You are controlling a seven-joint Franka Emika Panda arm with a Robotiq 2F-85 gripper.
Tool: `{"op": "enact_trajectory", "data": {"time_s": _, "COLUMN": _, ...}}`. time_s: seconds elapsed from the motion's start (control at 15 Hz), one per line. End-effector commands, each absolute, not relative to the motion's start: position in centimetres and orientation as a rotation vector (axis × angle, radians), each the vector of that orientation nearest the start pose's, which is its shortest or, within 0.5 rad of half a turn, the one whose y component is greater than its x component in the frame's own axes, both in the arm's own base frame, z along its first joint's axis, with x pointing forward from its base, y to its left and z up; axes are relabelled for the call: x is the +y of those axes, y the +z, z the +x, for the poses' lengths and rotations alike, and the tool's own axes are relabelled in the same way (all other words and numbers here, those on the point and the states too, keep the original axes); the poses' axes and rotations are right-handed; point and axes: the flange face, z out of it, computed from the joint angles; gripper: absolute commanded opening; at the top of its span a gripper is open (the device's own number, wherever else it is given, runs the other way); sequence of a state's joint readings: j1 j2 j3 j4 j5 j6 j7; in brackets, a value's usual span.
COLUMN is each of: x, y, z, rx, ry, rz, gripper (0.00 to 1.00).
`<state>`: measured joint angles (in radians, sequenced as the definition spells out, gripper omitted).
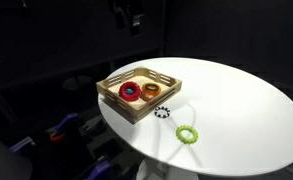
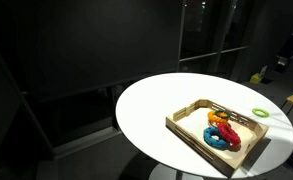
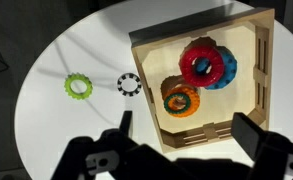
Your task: Put the green object inside the box
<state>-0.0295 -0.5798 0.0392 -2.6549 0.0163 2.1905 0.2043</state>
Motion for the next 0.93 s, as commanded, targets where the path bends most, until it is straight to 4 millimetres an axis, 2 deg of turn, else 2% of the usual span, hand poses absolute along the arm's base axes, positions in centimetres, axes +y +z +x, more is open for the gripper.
{"op": "enact_trajectory", "data": {"time_s": 0.0, "x": 0.4, "y": 43.3, "z": 37.2, "rx": 0.326, "ry": -0.179, "rz": -3.115, "gripper": 1.00}}
{"op": "enact_trajectory", "data": {"time_s": 0.27, "x": 0.4, "y": 43.3, "z": 37.2, "rx": 0.326, "ry": -0.179, "rz": -3.115, "gripper": 1.00}}
{"op": "enact_trajectory", "data": {"time_s": 0.53, "x": -0.5, "y": 45.8, "z": 38.3, "rx": 0.358, "ry": -0.229, "rz": -3.090, "gripper": 1.00}}
{"op": "enact_trajectory", "data": {"time_s": 0.87, "x": -3.6, "y": 47.4, "z": 40.1, "rx": 0.470, "ry": -0.240, "rz": -3.064, "gripper": 1.00}}
